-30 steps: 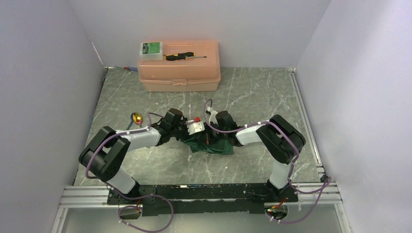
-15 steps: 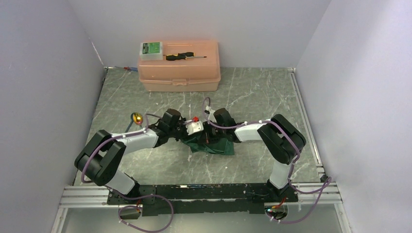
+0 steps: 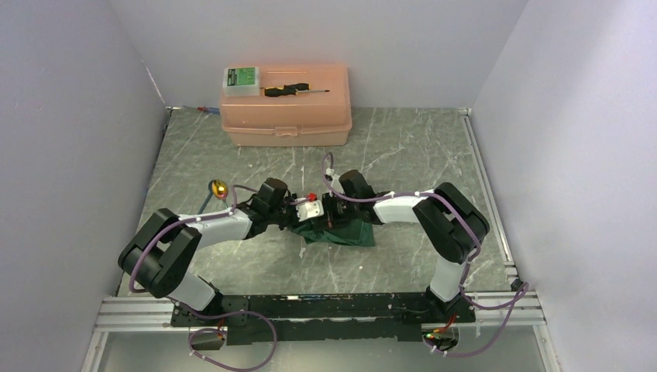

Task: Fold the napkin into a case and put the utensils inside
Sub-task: Pick up the top corner of the smaller rectangle folded napkin from the center of the board.

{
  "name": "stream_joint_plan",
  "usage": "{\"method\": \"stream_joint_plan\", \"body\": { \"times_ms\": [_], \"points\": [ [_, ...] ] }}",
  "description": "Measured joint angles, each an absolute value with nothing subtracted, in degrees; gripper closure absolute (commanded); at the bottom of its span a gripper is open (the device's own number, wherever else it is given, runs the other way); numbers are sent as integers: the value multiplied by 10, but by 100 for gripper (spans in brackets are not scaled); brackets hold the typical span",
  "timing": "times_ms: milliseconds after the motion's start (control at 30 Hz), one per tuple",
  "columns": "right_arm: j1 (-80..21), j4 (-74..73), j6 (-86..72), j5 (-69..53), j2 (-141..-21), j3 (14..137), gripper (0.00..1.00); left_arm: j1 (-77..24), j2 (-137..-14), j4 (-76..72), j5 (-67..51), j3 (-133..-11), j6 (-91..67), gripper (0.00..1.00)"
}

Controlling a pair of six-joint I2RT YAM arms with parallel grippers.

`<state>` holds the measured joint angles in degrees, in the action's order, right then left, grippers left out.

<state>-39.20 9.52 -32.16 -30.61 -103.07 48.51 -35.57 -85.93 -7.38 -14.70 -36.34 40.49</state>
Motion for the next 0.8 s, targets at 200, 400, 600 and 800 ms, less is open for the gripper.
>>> {"method": "stream_joint_plan", "body": {
  "times_ms": [200,400,600,800],
  "points": [
    [-390,129,-341,-327,-1027,485,100,-356,-856,-75,-147,-363,405,97],
    [-378,193,-371,-337,-1026,468,100,-356,-852,-78,-147,-359,410,97],
    [-369,221,-392,-322,-1035,446,100,-356,-852,-79,-147,-358,411,97],
    [-369,210,-391,-300,-1048,442,100,-356,-852,-80,-147,-358,409,97]
  ]
}}
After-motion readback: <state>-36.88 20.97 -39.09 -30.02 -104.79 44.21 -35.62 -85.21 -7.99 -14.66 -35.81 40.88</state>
